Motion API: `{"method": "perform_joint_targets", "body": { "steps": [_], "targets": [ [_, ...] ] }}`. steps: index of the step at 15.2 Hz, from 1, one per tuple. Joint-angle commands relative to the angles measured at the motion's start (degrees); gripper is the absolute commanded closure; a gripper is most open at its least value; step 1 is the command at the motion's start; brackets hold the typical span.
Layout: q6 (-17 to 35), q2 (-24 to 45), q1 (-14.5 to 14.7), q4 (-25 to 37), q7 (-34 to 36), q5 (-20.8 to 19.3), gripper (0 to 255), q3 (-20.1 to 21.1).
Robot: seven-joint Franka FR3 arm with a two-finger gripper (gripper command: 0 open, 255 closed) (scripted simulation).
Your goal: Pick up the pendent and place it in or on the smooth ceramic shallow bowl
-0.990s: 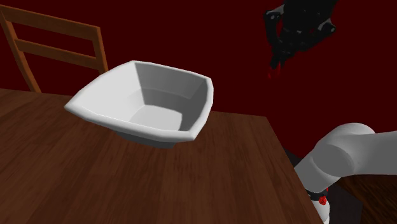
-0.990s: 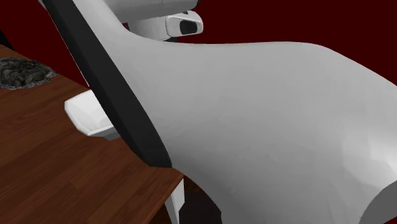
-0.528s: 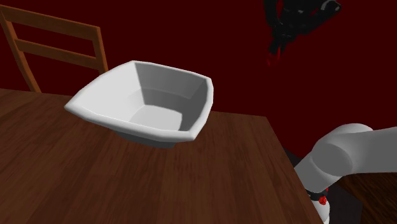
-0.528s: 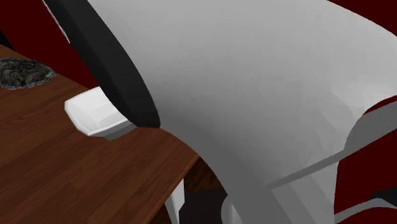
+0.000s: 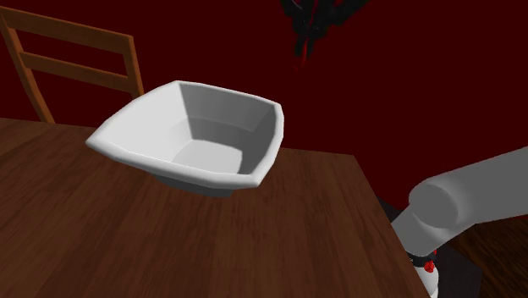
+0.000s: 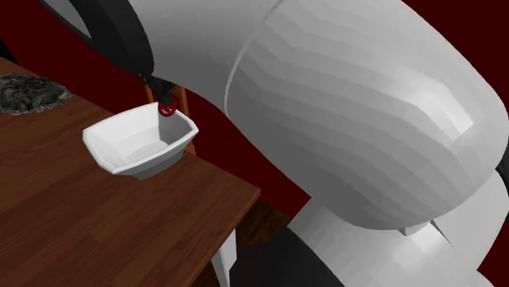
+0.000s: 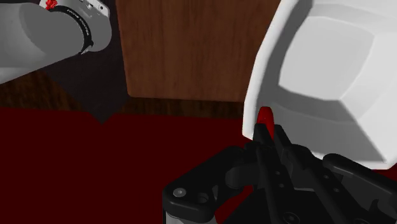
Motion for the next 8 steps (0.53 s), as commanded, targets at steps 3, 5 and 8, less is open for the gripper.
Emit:
{"method": "perform_joint_targets", "body": {
  "steps": [3,5,8],
  "targets": [
    [-0.02,14.8,-8.82,11.43,10.57,-10.32,255,20.9],
    [-4.82,39.06,6.98,20.35,27.55,-36.14,255,32.35],
    [-13.35,51.19,35.63,39.73,29.65,-50.4,255,18.96]
  ]
}}
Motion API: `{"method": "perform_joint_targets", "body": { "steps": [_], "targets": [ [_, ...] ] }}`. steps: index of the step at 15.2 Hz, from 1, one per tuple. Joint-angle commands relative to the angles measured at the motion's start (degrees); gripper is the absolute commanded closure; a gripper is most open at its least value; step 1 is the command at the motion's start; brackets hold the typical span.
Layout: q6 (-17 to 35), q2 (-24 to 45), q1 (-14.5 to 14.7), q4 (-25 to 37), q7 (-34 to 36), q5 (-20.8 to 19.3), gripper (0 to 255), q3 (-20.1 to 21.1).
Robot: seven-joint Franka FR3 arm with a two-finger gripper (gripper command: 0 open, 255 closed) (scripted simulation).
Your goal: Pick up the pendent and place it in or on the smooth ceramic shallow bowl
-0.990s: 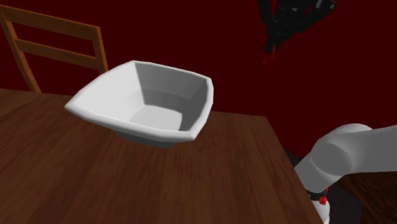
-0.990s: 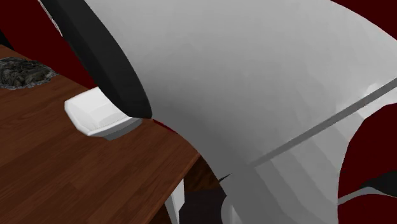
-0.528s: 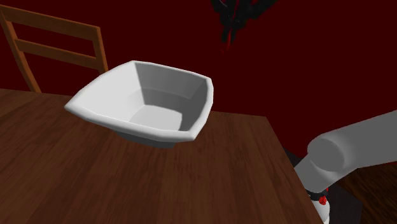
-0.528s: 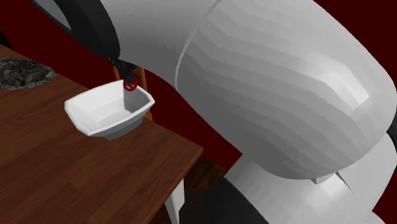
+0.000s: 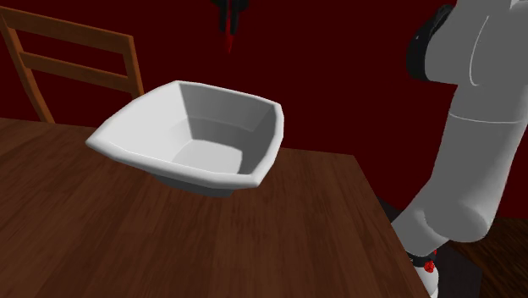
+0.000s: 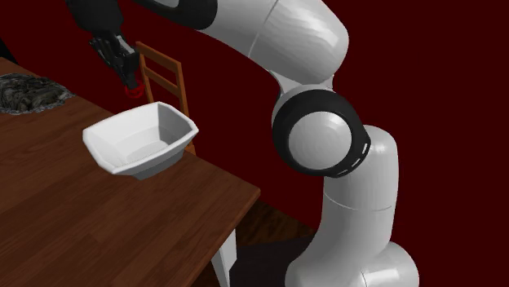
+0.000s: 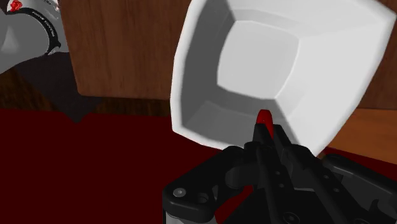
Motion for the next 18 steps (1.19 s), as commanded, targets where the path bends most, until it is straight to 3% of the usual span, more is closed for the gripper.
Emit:
{"method": "perform_joint_targets", "body": {
  "steps": [1,3,6,11,18],
  "targets": [
    [-7.91,9.61,22.04,18.95,-0.77,-12.29,255,-9.09],
    [-2.65,6.27,12.55,8.2,1.23,-6.82,255,-5.45],
    [2.57,3.52,4.1,-1.09,2.25,-2.74,255,-1.86],
    [9.51,0.05,-5.69,-11.9,2.45,1.9,255,2.02],
    [17.64,-3.65,-16.02,-23.2,1.87,6.24,255,6.54]
  ]
}}
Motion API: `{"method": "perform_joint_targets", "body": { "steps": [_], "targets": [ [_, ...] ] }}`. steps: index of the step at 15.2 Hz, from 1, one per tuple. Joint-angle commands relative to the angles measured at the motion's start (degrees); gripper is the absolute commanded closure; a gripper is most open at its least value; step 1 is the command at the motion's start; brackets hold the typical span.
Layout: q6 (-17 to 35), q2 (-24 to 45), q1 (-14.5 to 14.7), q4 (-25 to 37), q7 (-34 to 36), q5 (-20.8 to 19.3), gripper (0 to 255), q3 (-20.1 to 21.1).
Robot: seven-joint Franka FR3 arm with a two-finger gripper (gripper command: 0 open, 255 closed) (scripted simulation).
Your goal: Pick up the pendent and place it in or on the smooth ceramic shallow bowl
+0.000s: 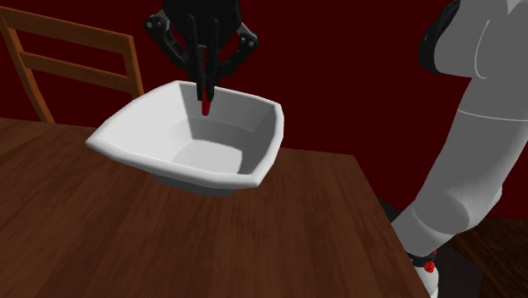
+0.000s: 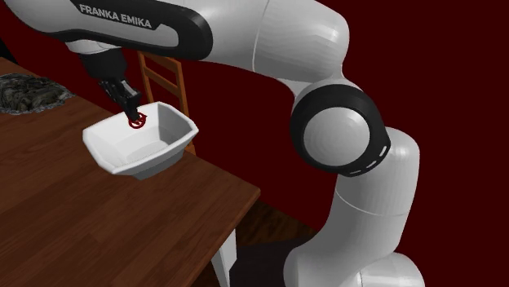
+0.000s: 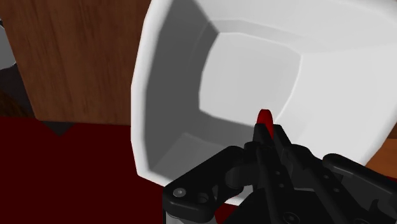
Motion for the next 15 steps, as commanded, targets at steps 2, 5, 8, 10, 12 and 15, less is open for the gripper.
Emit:
{"method": "perform_joint_targets", "body": {
  "steps": [2,5,8,10,12,15],
  "targets": [
    [1.09,-0.48,-1.38,-1.45,-0.11,0.55,255,0.64],
    [1.09,-0.48,-1.38,-1.45,-0.11,0.55,255,0.64],
    [1.07,-0.47,-1.35,-1.43,-0.1,0.54,255,0.63],
    [1.07,-0.47,-1.35,-1.43,-0.1,0.54,0,0.63],
    [1.07,-0.47,-1.35,-1.43,-0.1,0.54,0,0.63],
    [-1.6,0.65,2.03,2.15,0.23,-0.72,0,-0.91]
  ]
}}
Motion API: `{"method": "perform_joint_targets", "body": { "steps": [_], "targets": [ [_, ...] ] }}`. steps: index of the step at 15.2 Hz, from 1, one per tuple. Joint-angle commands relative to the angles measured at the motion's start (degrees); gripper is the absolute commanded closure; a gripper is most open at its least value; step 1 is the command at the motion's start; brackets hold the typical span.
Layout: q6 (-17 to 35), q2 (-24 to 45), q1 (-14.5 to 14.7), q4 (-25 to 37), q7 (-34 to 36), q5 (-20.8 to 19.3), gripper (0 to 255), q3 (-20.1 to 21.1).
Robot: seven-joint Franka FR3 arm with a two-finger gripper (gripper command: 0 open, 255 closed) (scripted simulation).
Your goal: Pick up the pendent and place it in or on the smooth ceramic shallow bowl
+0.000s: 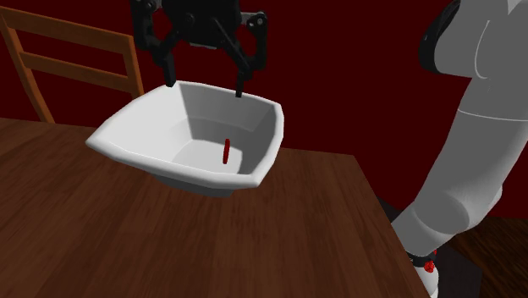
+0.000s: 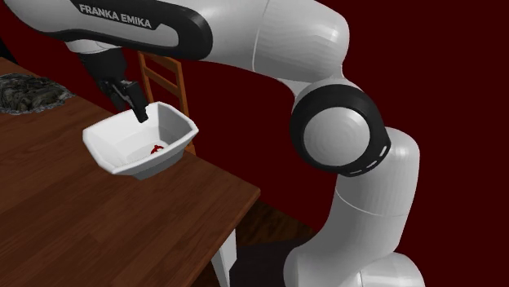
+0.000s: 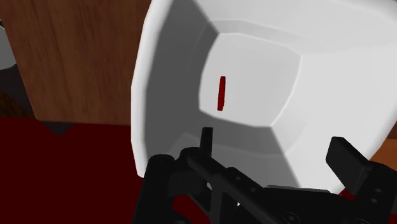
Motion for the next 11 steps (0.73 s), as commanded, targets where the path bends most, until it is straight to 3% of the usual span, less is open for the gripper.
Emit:
{"method": "perform_joint_targets", "body": {
  "steps": [1,3,11],
  "targets": [
    [-4.41,1.91,5.68,5.99,0.49,-2.22,0,-2.5],
    [-10.05,4.59,13.43,14.28,0.83,-5.58,0,-5.62],
    [-10.06,4.6,13.43,14.29,0.83,-5.6,0,-5.6]
  ]
}}
